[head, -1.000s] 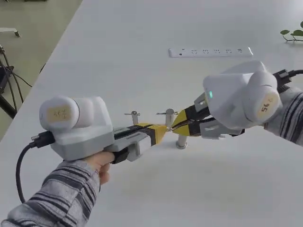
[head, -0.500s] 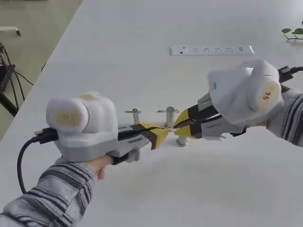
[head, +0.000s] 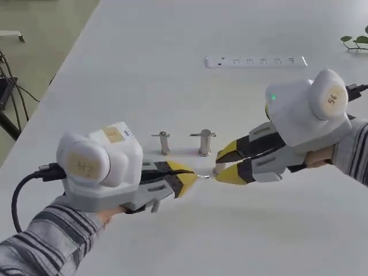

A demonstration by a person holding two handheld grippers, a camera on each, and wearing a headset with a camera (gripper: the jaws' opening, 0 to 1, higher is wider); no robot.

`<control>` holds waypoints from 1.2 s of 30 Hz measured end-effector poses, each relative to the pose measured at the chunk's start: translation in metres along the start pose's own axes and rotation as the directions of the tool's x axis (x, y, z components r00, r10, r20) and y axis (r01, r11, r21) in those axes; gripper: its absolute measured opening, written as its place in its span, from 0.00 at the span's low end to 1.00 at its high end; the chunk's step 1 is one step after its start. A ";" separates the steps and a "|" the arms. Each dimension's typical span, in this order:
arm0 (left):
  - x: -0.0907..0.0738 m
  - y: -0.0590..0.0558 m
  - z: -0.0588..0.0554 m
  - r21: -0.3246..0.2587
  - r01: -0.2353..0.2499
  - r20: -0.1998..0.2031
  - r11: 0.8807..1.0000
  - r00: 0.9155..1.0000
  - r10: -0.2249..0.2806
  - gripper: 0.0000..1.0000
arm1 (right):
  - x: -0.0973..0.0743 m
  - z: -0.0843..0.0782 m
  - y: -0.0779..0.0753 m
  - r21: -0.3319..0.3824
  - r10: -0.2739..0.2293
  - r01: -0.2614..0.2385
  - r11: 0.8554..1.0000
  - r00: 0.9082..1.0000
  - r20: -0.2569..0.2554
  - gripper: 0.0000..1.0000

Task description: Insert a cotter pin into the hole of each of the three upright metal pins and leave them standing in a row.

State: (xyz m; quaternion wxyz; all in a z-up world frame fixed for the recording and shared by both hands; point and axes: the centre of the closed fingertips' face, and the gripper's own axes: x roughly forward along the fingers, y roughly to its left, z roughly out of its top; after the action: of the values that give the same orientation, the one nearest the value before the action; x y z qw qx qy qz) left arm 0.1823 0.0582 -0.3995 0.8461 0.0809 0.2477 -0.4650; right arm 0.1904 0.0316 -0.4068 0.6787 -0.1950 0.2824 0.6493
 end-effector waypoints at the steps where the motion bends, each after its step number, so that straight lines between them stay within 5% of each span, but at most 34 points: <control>1: 0.000 0.000 -0.001 0.003 0.002 0.000 1.000 1.000 -0.002 0.00 | 0.001 -0.001 0.001 0.006 0.005 -0.005 1.000 1.000 0.003 0.14; 15: -0.006 -0.023 0.013 0.052 0.106 0.053 0.993 0.993 -0.109 0.00 | 0.005 -0.012 0.022 0.173 0.105 -0.122 0.977 0.989 0.103 0.17; 29: -0.009 -0.032 0.021 0.040 0.146 0.092 0.988 0.985 -0.149 0.00 | 0.006 -0.003 0.039 0.138 0.170 -0.188 0.972 0.976 0.134 0.04; 36: -0.009 -0.032 0.019 0.021 0.149 0.097 0.989 0.984 -0.150 0.00 | 0.005 -0.003 0.039 0.123 0.173 -0.188 0.975 0.978 0.121 0.00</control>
State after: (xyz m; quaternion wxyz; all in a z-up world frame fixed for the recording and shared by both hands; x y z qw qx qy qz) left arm 0.1580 0.0400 -0.3757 0.8195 0.0449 0.2080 -0.5321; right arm 0.1509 0.0371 -0.4081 0.6429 -0.0870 0.3041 0.6976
